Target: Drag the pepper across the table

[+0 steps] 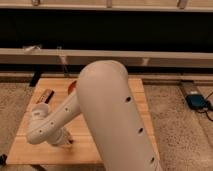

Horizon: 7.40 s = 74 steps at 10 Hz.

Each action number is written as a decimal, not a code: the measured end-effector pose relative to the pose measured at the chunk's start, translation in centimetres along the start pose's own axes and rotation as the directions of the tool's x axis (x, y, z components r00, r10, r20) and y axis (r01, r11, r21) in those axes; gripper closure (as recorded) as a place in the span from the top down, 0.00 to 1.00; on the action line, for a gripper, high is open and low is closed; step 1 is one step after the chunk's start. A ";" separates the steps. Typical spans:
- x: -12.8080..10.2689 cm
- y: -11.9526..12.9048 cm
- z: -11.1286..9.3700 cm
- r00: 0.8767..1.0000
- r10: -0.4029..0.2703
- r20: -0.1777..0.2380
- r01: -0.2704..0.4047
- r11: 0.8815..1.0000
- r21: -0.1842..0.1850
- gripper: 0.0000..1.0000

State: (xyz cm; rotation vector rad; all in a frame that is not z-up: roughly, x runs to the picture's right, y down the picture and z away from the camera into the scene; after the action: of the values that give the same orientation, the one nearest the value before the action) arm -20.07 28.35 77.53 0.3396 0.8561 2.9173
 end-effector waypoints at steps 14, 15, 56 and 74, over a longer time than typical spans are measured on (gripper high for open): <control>-4.5 3.6 1.2 0.998 0.061 0.011 -0.061 0.998 0.006 0.00; -4.6 3.7 1.4 0.998 0.062 0.010 -0.062 0.998 0.008 0.00; -9.0 4.5 3.0 0.987 0.164 -0.001 -0.163 0.985 0.062 0.18; -16.9 5.4 5.2 0.947 0.321 0.033 -0.322 0.942 0.095 0.18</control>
State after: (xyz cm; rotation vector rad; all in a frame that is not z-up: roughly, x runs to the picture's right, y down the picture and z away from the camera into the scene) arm -2.53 24.15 81.51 0.5615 1.0352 3.1662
